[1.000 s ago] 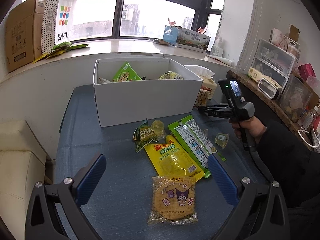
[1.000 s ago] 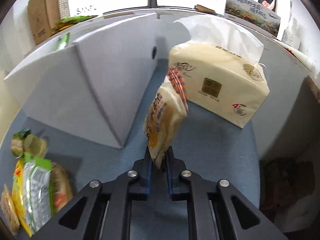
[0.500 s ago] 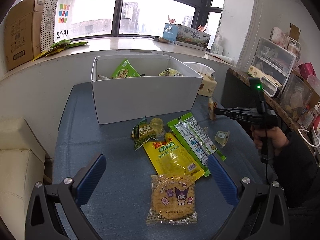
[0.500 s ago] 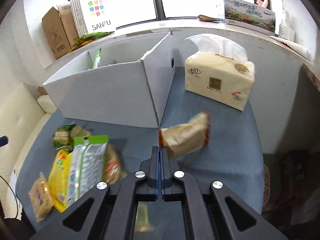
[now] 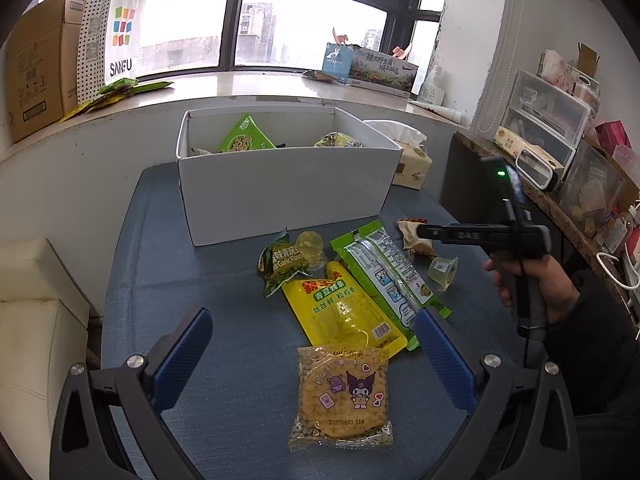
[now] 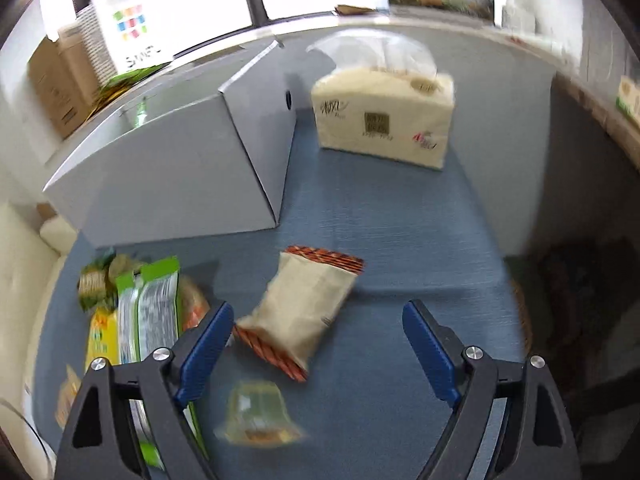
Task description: Organize snacks
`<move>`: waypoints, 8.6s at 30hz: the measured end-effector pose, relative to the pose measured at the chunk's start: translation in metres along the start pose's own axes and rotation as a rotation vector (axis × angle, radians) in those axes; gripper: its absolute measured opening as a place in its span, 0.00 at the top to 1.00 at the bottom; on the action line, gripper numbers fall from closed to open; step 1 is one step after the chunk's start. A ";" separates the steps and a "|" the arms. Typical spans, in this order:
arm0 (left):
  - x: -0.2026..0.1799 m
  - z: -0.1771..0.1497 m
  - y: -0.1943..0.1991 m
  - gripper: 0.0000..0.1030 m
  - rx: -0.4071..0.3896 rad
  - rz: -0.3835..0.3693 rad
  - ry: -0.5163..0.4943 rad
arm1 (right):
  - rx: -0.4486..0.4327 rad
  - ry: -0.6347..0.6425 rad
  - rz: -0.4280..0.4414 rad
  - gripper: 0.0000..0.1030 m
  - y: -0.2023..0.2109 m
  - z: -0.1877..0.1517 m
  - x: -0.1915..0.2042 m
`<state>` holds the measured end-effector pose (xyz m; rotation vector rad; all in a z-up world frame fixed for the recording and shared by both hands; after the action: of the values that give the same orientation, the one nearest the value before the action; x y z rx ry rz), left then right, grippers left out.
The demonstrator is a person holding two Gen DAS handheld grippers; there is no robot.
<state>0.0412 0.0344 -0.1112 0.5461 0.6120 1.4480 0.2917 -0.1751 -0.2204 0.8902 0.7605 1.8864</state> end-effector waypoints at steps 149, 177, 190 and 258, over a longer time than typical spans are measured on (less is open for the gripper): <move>0.009 0.000 0.028 0.00 -0.065 -0.039 0.030 | 0.006 0.140 0.143 0.28 0.038 -0.064 0.007; -0.049 -0.054 -0.089 0.00 0.429 -0.072 -0.152 | -0.065 0.092 0.216 0.50 0.093 -0.075 0.000; -0.017 -0.034 -0.044 0.26 0.246 -0.063 -0.073 | -0.089 0.112 0.247 0.50 0.104 -0.074 0.014; 0.015 0.081 0.054 0.00 -0.215 -0.075 -0.020 | -0.289 0.261 0.322 0.00 0.180 -0.021 0.055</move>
<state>0.0565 0.0547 -0.0159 0.3646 0.4497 1.4156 0.1737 -0.2038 -0.0756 0.6164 0.4949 2.3591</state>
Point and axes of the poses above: each gripper's, at about its wrist camera, not at the fingertips, and y roughly against the way its jaws point, x to its left, z to its top, the point moved 3 cm from there along -y, roughly the way its jaws point, and after that the axes turned 9 degrees about -y, right-handed, at the moved point
